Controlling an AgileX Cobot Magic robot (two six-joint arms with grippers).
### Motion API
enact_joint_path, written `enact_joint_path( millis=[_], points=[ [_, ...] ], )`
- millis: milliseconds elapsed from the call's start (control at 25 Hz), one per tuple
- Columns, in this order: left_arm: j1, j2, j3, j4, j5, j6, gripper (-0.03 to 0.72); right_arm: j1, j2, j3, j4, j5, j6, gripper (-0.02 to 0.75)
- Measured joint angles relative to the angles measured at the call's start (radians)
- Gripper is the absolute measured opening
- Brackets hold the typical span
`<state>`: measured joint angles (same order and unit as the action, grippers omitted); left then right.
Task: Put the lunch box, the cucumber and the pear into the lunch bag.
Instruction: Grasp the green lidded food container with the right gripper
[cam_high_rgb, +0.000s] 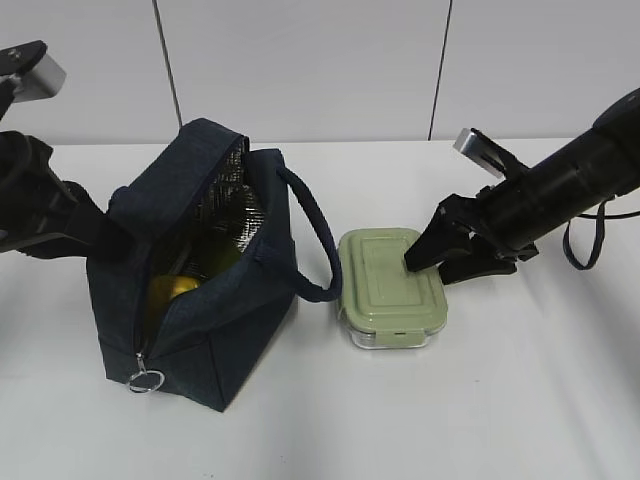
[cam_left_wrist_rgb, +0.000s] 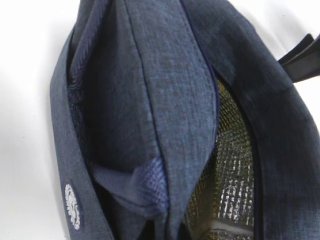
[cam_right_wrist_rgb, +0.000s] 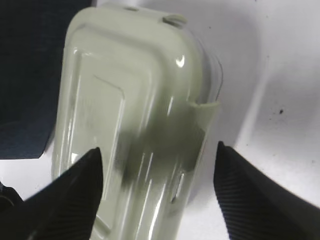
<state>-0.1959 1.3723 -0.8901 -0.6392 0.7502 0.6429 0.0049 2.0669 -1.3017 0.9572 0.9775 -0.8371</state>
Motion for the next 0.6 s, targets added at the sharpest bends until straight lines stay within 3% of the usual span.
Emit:
enact_joint_path(
  millis=[600],
  points=[
    [0.000,0.000,0.000,0.000,-0.001,0.000,0.001,0.000,0.025,0.000,0.028,0.009,-0.003,0.484]
  ],
)
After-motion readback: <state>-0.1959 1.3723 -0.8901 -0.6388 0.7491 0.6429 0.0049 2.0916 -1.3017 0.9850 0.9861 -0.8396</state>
